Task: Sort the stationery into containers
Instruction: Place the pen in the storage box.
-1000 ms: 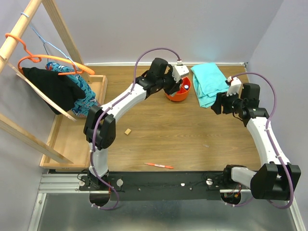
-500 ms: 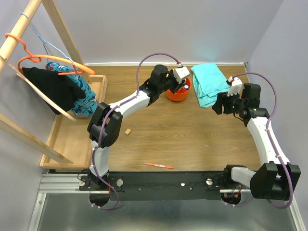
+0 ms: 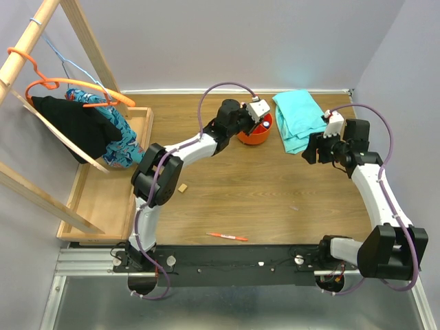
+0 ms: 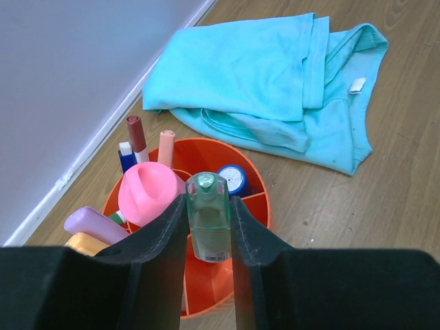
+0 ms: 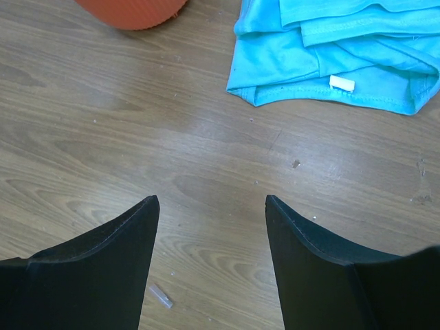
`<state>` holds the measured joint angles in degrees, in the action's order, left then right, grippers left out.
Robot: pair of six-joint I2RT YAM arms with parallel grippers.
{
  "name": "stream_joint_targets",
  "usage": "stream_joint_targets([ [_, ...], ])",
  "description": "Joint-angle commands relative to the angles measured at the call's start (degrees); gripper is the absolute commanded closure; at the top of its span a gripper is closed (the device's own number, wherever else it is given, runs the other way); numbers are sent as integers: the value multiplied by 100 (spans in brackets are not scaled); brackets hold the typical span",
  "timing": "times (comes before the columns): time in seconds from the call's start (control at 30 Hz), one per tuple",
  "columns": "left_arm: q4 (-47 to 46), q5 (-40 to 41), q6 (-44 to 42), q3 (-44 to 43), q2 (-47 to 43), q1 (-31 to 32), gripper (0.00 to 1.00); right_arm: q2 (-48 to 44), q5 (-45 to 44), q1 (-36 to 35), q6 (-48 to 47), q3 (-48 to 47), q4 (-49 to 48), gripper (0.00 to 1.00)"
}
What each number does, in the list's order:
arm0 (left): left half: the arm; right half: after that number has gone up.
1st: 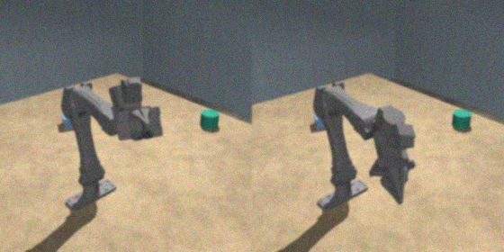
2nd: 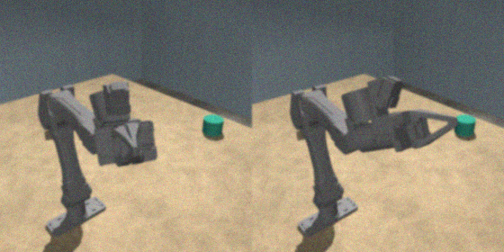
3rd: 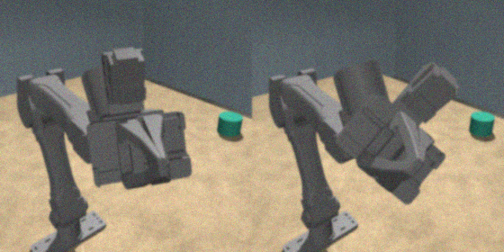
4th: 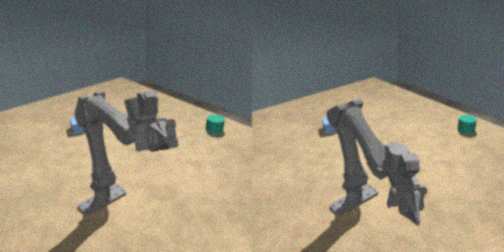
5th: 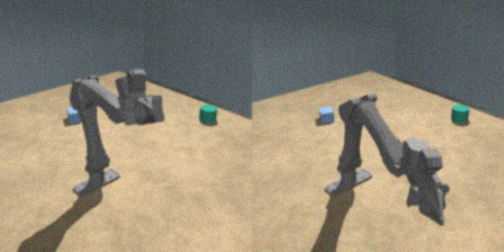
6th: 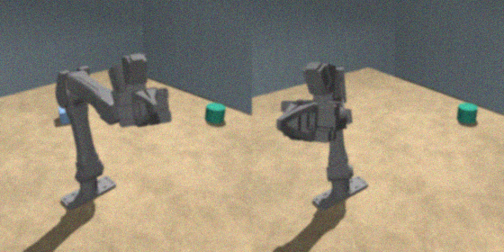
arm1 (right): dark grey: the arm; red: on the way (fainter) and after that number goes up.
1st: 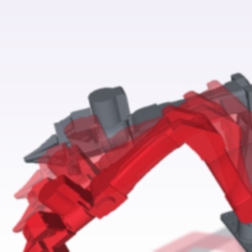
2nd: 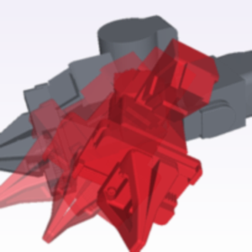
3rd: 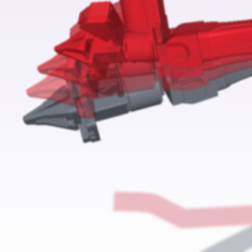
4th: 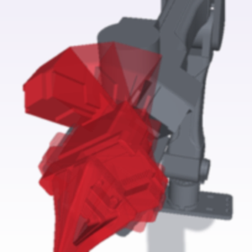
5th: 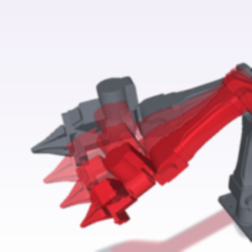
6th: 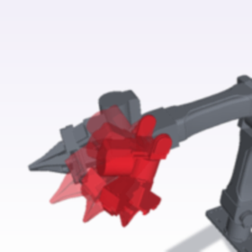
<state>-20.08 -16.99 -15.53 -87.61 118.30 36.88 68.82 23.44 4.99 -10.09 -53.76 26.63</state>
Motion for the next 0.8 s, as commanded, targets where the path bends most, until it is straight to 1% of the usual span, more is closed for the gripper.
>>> stream_joint_targets([
  [0.0, -427, 328, 50, 34, 176, 47, 76, 97, -50, 45, -46, -100, 97, 29],
  [0.07, -418, 451, 137, 60, 176, 47, 73, 114, -42, 45, -46, -91, 79, 29],
  [0.1, -427, 530, 181, 51, 176, 47, 66, 123, -33, 45, -55, -82, 62, 29],
  [0.2, -252, 706, 243, 17, 150, 38, 59, 141, -15, 45, -37, -56, 26, 29],
  [0.37, 319, 777, 384, -273, 0, 38, 52, 141, 3, 45, -46, -12, 0, 29],
  [0.4, 546, 777, 436, -309, -35, 38, 51, 141, 11, 45, -37, -12, 0, 29],
  [0.5, 1065, 759, 612, -406, -307, 38, 50, 106, 29, 45, -37, -21, -9, 29],
  [0.6, 1461, 602, 683, -64, -982, 38, 50, 71, 38, 45, -37, 23, -44, 29],
  [0.63, 1602, 557, 683, 216, -1193, 38, 50, 44, 64, 45, -37, 49, -35, 29],
  [0.67, 1742, 522, 648, 384, -1674, 38, 50, 18, 81, 45, -37, 58, -35, 29],
  [0.73, 2427, 425, 404, 831, -2151, 38, 47, -52, 99, 45, -55, 137, -44, 29],
  [0.77, 2717, 390, 245, 990, -2571, 38, 47, -79, 99, 45, -63, 155, -44, 29],
])
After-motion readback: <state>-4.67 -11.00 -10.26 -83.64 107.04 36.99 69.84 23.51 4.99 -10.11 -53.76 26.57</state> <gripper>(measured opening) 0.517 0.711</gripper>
